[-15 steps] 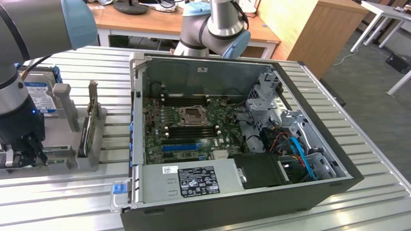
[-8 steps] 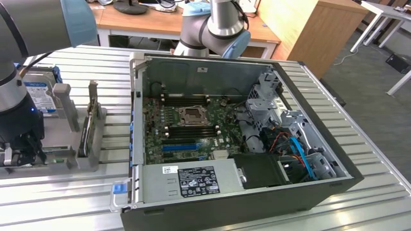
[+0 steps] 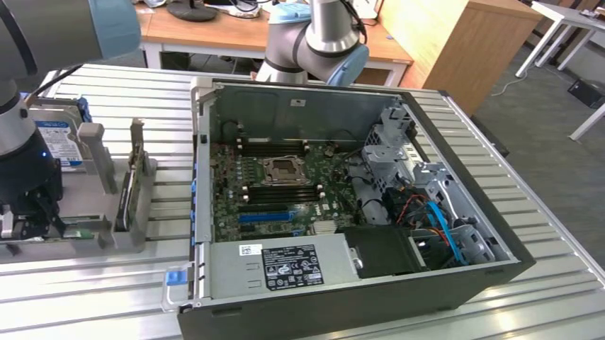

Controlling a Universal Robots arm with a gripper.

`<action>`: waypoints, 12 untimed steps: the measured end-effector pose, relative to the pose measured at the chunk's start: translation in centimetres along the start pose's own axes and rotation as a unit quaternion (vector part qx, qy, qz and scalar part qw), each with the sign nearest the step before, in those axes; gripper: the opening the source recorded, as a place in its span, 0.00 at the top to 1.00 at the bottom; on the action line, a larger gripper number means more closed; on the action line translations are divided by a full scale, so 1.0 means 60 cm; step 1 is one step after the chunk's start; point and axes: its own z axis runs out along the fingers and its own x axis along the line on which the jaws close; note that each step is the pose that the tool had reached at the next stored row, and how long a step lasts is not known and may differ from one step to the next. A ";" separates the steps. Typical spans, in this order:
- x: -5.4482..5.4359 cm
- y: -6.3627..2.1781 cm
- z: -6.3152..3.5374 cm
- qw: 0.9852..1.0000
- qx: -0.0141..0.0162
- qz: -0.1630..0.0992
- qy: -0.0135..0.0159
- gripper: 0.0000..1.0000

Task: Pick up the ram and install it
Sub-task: 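Pick up the ram and move it above insertion slot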

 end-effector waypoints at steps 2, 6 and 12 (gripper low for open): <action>0.000 0.000 -0.005 1.000 0.000 0.000 0.000 0.88; 0.000 0.000 -0.020 1.000 0.000 0.000 0.000 0.88; 0.000 0.000 -0.047 1.000 0.000 0.000 0.000 0.88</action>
